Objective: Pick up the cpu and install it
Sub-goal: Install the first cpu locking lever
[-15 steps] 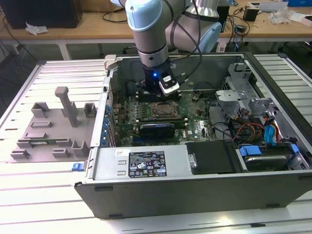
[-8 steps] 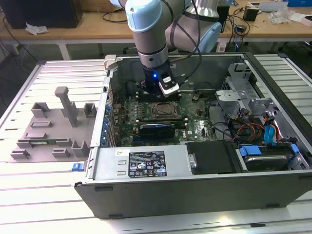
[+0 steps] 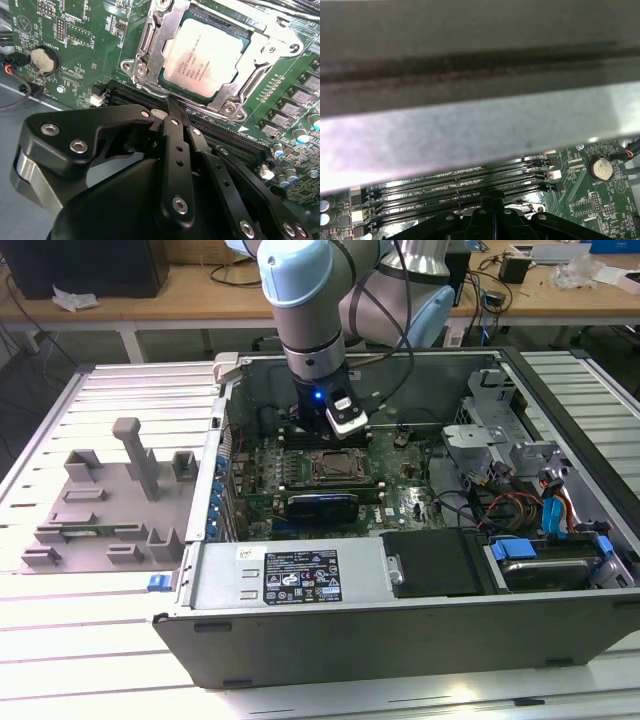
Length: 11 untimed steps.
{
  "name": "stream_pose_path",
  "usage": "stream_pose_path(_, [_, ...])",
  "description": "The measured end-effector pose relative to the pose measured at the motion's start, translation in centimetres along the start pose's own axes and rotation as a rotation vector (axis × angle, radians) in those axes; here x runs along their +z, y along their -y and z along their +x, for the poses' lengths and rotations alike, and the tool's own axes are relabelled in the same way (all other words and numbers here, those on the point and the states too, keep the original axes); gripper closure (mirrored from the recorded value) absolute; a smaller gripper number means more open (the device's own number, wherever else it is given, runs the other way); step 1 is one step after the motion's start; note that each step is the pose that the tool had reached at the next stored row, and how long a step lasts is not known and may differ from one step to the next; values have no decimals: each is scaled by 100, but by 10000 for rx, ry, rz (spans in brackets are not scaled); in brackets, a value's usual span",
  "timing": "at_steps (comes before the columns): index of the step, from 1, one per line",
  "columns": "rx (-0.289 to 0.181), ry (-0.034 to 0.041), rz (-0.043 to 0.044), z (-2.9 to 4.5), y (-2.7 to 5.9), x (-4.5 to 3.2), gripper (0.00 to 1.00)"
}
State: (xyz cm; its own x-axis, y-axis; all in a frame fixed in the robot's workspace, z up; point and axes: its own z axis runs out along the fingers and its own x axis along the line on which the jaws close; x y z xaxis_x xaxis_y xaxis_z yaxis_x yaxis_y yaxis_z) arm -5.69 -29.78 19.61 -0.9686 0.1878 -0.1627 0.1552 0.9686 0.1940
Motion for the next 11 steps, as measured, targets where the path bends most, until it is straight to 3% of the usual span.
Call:
stream_pose_path(8, [1,-26,29,-16,-19,-94,89])
stream_pose_path(11, [-4,-108,140,-25,-24,-138,89])
